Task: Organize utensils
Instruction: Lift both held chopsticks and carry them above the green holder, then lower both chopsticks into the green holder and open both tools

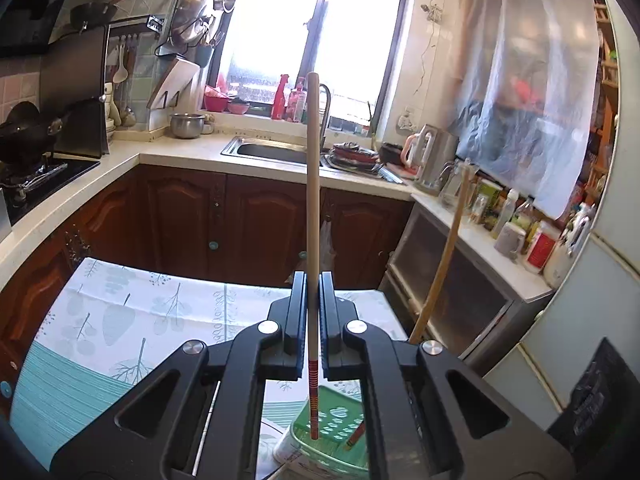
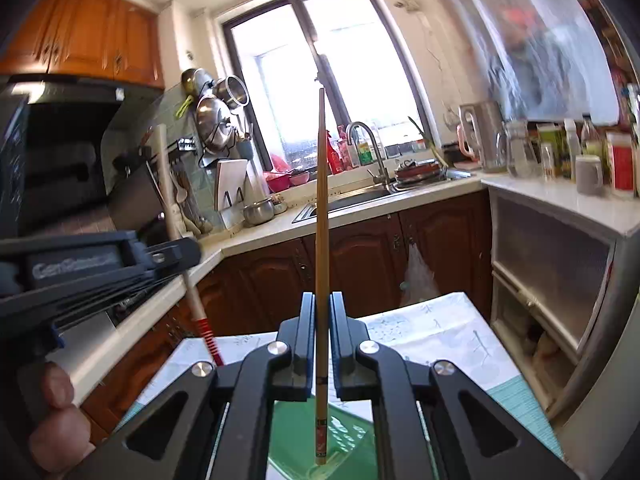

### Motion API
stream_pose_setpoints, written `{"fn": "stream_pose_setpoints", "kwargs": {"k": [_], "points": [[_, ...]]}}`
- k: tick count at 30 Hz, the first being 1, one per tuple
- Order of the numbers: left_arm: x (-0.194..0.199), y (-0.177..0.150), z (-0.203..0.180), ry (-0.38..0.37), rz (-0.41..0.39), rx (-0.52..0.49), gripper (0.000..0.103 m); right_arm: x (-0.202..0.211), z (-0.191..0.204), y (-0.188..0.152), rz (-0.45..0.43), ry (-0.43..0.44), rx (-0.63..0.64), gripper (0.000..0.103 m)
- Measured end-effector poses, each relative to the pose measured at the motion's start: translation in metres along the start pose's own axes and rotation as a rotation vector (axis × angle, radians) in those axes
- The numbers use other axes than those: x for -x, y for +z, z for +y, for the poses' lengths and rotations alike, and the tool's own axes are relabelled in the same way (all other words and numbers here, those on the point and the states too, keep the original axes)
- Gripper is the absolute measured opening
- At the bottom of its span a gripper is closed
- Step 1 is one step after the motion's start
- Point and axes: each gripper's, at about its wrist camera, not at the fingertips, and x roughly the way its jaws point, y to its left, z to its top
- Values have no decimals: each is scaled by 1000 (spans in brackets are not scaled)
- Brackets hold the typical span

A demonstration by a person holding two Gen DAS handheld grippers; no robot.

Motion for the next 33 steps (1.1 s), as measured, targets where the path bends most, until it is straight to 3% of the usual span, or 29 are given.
{"fn": "stream_pose_setpoints", "kwargs": {"k": [7, 12, 14, 16, 18, 29, 33], "points": [[-29, -49, 3, -9, 123, -43, 3, -7, 9, -21, 83, 38, 159, 7], [-33, -80, 8, -35, 247, -72, 8, -9, 14, -35, 223, 58, 271, 7], [-28, -90, 9, -32, 282, -81, 19, -11, 16, -40, 284, 60, 287, 14], [-19, -95, 13, -26, 289, -78, 53, -10, 16, -42, 326, 62, 288, 39], [-7, -97, 20, -15, 264, -58, 69, -1, 18, -40, 308, 44, 300, 48], [58, -106, 38, 12, 234, -32, 71, 31, 28, -35, 274, 30, 291, 50], [80, -106, 48, 12, 256, 0, 71, 50, 31, -32, 265, 25, 277, 50]]}}
